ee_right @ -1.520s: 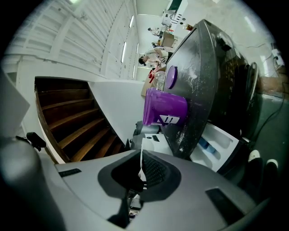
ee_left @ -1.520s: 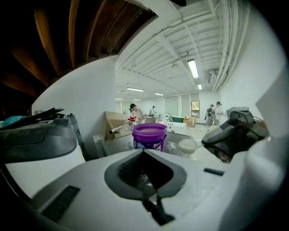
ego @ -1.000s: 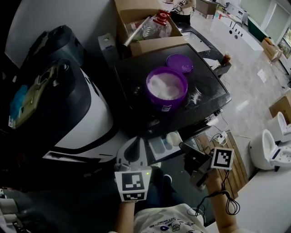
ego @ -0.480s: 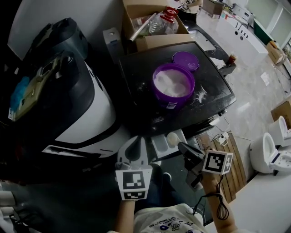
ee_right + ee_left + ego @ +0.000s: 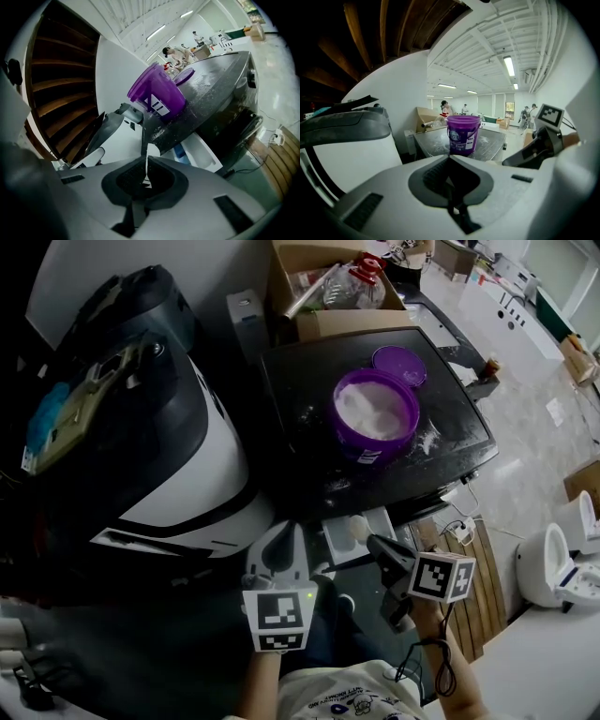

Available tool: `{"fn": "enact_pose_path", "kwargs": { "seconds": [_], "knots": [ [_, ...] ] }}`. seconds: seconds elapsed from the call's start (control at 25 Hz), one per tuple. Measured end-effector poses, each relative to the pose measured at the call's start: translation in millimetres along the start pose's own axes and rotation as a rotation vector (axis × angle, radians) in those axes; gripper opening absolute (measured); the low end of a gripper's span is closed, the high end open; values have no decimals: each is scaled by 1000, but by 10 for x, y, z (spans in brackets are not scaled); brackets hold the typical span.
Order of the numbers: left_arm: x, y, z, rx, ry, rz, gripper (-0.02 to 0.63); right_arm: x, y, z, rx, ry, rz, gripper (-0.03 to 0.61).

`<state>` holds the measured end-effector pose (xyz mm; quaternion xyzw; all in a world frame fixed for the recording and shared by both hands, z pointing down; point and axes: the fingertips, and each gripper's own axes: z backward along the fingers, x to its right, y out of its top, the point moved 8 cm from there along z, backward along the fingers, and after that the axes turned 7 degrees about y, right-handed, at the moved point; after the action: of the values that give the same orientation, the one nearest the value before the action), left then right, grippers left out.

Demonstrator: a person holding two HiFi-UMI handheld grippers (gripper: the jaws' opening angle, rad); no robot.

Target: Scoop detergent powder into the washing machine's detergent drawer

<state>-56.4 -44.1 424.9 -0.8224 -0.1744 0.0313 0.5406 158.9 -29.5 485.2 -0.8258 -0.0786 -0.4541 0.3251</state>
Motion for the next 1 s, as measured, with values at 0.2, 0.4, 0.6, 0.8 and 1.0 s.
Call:
{"fn": "enact_pose_path", "kwargs": {
  "seconds": [0.2,0.4,0.6,0.8,1.0],
  "knots": [
    [-30,-62,-10,-14,5,9,2,20,-38,-75,-12,-26,15,21],
    [-53,-111,-19,-30,7,16,2,18,-64,-154,-35,-73,93,21],
    [-59,-160,-32,-38,6,23,2,1,-82,-222,-65,-117,184,21],
    [-75,-195,-37,-43,7,29,2,-25,-114,-279,-115,-180,301,21],
    [-93,-220,-35,-47,6,35,2,-64,-166,-361,-178,-233,418,21]
  ]
}}
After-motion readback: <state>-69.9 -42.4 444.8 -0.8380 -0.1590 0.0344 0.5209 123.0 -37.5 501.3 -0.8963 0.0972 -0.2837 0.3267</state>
